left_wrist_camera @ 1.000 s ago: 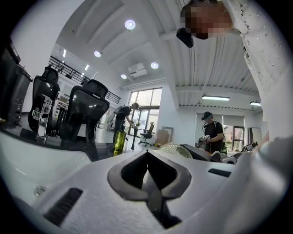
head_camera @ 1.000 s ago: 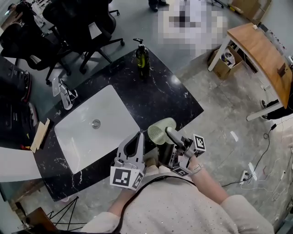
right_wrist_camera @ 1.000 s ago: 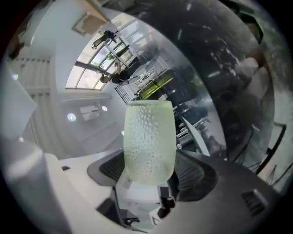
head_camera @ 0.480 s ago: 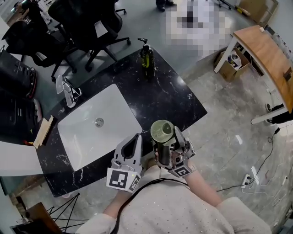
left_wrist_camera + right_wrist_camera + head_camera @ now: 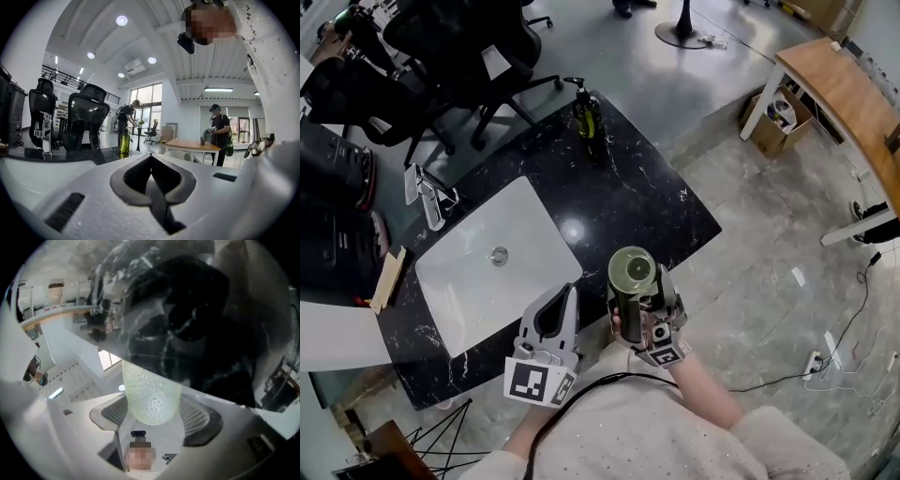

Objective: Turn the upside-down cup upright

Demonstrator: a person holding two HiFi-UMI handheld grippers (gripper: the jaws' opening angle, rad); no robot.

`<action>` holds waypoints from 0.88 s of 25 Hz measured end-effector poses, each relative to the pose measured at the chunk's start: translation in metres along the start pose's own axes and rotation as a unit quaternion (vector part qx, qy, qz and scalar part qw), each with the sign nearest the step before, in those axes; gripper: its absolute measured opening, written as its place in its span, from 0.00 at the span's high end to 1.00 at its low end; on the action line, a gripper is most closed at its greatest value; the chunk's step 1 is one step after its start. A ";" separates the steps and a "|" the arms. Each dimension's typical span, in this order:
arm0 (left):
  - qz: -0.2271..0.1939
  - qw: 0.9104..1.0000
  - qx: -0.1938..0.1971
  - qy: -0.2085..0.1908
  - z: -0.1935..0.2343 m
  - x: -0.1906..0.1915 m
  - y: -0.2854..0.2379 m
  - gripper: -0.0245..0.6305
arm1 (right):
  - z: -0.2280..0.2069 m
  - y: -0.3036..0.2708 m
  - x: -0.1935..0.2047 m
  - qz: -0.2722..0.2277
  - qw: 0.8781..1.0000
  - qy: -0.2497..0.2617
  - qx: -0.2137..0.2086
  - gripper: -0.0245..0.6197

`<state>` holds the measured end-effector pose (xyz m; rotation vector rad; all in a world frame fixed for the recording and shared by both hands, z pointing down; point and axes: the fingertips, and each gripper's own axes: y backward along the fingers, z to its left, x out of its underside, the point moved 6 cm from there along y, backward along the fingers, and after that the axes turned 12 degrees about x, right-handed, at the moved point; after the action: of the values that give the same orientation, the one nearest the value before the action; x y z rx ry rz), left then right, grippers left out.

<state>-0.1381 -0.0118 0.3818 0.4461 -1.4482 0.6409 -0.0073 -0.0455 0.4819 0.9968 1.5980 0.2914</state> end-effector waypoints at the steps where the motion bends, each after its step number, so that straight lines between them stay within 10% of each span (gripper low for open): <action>1: 0.000 1.000 -0.002 -0.001 0.000 -0.001 0.001 0.95 | 0.001 0.000 -0.001 0.003 1.000 0.000 -0.008 0.43; 22: 0.002 1.000 -0.004 0.010 -0.009 0.001 0.007 0.95 | 0.002 0.019 0.004 0.005 0.996 0.077 0.041 0.42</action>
<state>-0.1360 -0.0002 0.3815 0.4298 -1.4334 0.6413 0.0029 -0.0321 0.4913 1.0666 1.7576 0.3166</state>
